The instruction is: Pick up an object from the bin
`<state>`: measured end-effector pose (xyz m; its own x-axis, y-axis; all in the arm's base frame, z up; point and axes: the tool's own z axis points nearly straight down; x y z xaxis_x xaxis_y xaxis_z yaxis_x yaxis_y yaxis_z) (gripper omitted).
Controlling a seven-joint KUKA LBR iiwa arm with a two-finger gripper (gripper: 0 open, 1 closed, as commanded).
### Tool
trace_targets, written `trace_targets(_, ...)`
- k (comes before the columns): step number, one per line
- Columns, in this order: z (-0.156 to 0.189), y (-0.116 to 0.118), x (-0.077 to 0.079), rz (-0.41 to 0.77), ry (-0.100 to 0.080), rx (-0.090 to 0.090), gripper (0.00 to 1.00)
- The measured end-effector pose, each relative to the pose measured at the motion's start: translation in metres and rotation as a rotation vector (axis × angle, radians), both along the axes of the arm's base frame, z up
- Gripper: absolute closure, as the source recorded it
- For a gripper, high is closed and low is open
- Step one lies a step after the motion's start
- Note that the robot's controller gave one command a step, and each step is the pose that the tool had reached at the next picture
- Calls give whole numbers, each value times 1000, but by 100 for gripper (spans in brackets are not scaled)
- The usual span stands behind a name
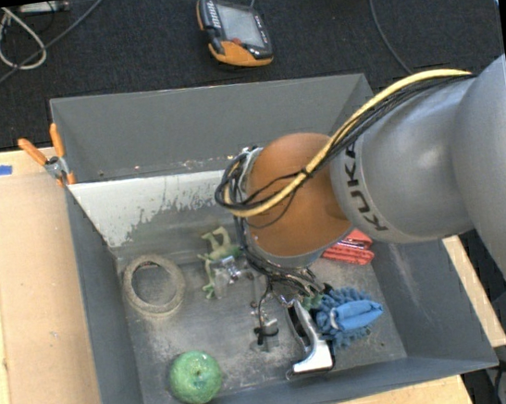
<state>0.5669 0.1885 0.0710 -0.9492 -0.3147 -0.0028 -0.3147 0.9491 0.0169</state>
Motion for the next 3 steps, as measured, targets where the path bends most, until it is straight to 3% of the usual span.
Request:
trace_targets(1, 81, -13, -22, 1, 0, 1, 100)
trace_targets(3, 83, -14, -24, 48, 0, 0, 100)
